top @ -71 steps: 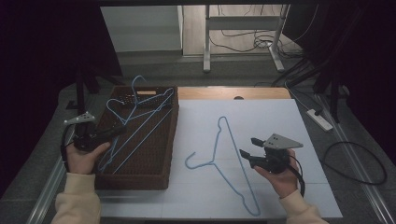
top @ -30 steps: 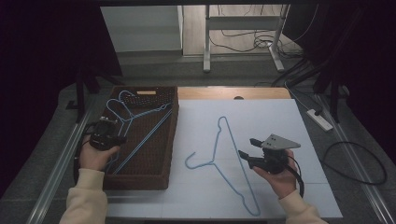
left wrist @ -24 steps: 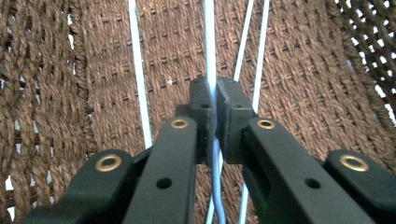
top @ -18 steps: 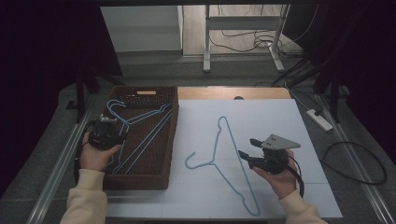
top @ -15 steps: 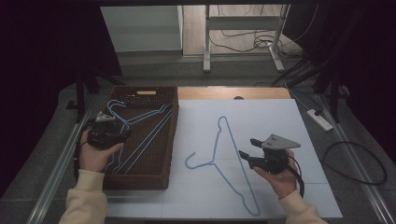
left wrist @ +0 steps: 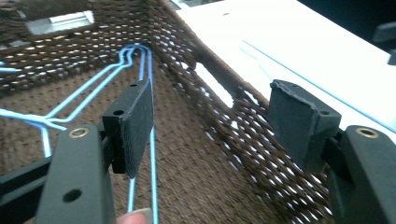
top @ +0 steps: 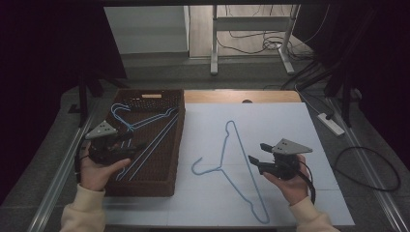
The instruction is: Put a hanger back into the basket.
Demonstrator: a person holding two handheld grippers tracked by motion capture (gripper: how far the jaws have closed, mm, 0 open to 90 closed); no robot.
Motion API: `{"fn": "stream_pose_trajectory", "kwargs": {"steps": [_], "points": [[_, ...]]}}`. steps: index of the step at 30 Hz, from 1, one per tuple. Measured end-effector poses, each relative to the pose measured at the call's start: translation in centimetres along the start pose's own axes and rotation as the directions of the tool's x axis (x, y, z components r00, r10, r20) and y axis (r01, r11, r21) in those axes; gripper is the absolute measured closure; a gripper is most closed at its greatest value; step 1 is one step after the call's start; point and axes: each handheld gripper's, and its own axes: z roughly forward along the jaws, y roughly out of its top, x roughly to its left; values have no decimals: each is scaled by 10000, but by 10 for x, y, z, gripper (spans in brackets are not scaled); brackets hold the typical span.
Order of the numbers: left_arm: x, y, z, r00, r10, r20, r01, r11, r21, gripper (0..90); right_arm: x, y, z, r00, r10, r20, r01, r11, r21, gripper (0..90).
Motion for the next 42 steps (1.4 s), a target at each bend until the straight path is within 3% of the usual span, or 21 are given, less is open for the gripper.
{"fn": "stream_pose_trajectory", "kwargs": {"steps": [9,15,20,27,35,42], "points": [[-28,-9,6,9967,686,436,-678,9975,-193,322,-4,-2,1,10000,59,-52,-57,9997,239,347],[-38,-11,16,9941,835,691,-828,9965,-125,321,-7,-3,1,10000,62,-43,-60,9992,403,343],[-39,-12,14,9955,713,628,-699,9972,-252,320,-10,-4,2,9999,121,-30,-119,9984,561,332],[-41,-18,18,9969,605,506,-593,9980,-234,318,-8,-4,7,9998,-179,-129,191,9949,986,311],[-47,-22,22,9957,731,572,-726,9973,-103,316,-8,-4,14,9993,-201,-324,244,9897,1411,277],[-50,-26,28,9944,813,673,-819,9966,61,315,-17,8,37,9982,14,-607,99,9825,1861,271]]}}
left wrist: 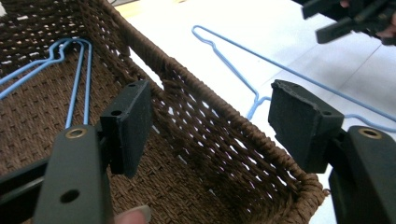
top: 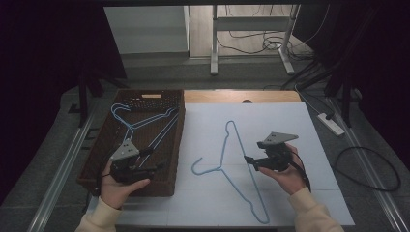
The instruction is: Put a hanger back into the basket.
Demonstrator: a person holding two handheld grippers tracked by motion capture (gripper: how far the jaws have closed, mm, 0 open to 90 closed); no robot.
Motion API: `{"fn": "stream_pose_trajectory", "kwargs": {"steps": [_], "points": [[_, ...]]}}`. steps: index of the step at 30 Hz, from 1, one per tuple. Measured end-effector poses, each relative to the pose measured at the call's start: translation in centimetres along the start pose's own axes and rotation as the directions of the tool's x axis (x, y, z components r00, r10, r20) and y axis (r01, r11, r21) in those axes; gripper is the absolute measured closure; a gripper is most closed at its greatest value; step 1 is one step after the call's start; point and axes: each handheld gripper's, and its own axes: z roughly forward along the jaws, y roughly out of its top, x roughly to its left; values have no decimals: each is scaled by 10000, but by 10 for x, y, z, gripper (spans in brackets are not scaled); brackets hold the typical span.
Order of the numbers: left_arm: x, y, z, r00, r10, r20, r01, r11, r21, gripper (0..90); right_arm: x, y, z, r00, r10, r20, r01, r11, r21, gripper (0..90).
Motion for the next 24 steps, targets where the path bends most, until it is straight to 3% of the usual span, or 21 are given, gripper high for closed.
{"fn": "stream_pose_trajectory", "kwargs": {"steps": [3,7,13,14,19,24], "points": [[0,-2,2,10000,17,12,-17,10000,56,315,-3,7,12,9998,-38,-192,43,9997,254,297],[0,-4,3,10000,-4,17,4,10000,77,314,-10,18,36,9988,-78,-476,118,9962,863,451],[-1,-3,3,10000,10,84,-11,9999,106,313,-19,27,59,9983,105,-572,-16,9884,1521,559],[-1,-3,3,10000,7,94,-8,9999,109,312,-24,30,69,9981,167,-599,-58,9841,1775,657],[-2,-4,6,9999,40,158,-43,9998,168,312,-37,36,86,9980,430,-455,-325,9769,2112,864],[-1,-4,7,9998,18,178,-21,9998,181,312,-44,35,100,9981,599,-171,-539,9677,2463,900]]}}
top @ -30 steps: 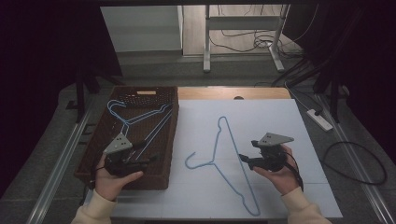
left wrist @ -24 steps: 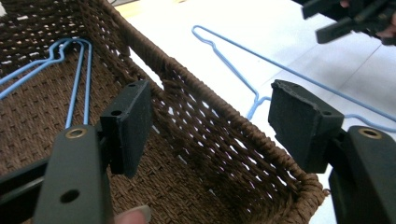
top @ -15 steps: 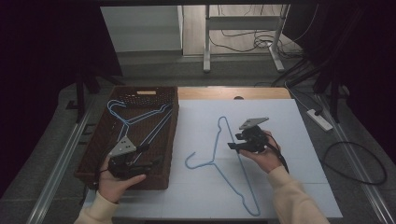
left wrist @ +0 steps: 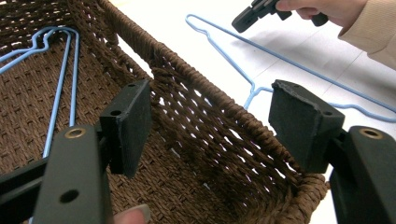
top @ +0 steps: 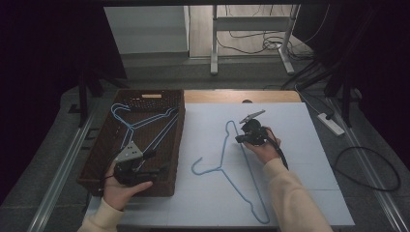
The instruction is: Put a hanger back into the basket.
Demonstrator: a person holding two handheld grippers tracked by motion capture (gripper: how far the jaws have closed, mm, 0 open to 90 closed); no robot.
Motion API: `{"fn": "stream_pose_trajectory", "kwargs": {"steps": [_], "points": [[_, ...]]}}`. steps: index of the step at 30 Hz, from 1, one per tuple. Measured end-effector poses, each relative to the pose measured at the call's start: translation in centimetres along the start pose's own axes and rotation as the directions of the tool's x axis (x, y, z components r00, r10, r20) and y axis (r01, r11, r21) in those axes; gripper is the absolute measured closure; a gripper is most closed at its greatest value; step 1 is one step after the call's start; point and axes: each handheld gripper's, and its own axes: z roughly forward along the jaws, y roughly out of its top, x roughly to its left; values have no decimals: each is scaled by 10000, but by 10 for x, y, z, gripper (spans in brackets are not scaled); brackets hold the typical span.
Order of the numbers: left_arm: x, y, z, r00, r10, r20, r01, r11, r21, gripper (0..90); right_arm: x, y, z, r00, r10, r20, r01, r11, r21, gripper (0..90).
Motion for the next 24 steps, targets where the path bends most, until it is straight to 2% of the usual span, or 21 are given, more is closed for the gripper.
{"fn": "stream_pose_trajectory", "kwargs": {"steps": [5,7,9,10,18,24], "points": [[0,-1,2,10000,-11,2,11,10000,66,312,0,1,9,9998,-73,192,69,9998,213,900],[0,-1,2,10000,3,5,-3,10000,78,312,2,1,12,9980,-290,558,266,9987,431,900],[0,-1,2,10000,6,-1,-6,10000,67,312,2,0,12,9975,-297,639,265,9984,502,900],[0,-1,2,10000,-3,1,3,10000,55,312,0,-1,11,9980,-86,629,56,9989,465,900],[3,-2,1,9998,-99,-150,100,9999,69,307,-3,-6,5,9934,-195,1130,114,9973,724,900],[3,-3,1,9997,-111,-201,112,9999,70,308,-12,-23,-9,9862,178,1645,-321,9959,849,900]]}}
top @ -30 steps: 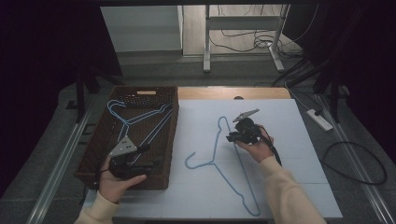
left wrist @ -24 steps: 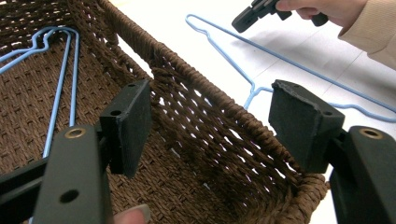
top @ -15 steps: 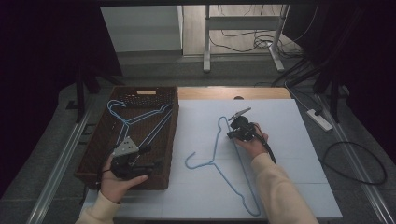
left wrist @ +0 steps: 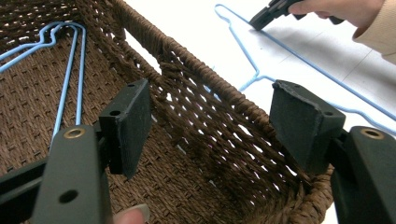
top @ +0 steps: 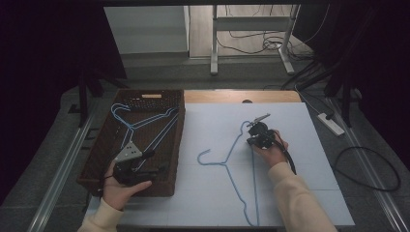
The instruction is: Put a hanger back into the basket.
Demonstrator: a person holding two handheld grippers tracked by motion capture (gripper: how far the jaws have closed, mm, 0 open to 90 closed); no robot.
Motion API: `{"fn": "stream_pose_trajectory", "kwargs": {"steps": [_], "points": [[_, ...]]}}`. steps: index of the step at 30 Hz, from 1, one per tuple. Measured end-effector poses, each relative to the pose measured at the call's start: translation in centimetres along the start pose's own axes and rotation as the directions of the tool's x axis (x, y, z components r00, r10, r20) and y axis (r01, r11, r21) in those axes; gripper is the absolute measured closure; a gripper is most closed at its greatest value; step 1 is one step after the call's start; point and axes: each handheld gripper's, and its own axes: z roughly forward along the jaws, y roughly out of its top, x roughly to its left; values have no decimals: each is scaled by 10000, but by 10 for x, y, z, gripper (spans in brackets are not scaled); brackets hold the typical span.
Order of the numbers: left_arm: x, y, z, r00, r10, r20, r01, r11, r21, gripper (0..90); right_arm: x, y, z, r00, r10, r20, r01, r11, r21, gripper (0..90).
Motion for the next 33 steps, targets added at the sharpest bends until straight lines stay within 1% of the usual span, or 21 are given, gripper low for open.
{"fn": "stream_pose_trajectory", "kwargs": {"steps": [4,6,9,11,12,16,23,28,33], "points": [[0,0,0,10000,-5,-14,5,10000,10,308,-6,-11,-7,9993,208,321,-212,9997,134,900],[0,0,0,10000,-2,-8,2,10000,11,308,-7,-14,-9,9990,215,399,-222,9996,160,900],[0,1,0,10000,-5,0,5,10000,4,308,-8,-25,-16,9973,77,725,-97,9996,281,900],[0,0,0,10000,-8,4,8,10000,9,308,-8,-28,-18,9970,112,760,-139,9993,341,900],[0,0,0,10000,-7,6,7,10000,14,308,-9,-32,-20,9971,208,731,-234,9991,348,900],[-1,1,0,10000,-7,33,7,10000,28,308,-9,-46,-28,9972,235,711,-255,9993,272,900],[-2,1,1,10000,5,56,-5,10000,43,308,-6,-66,-41,9964,468,711,-487,9985,244,900],[-2,0,3,10000,4,78,-5,9999,120,308,-3,-79,-50,9938,941,597,-958,9950,268,900],[-3,1,2,10000,44,73,-44,10000,74,308,0,-90,-57,9927,1103,479,-1114,9936,212,900]]}}
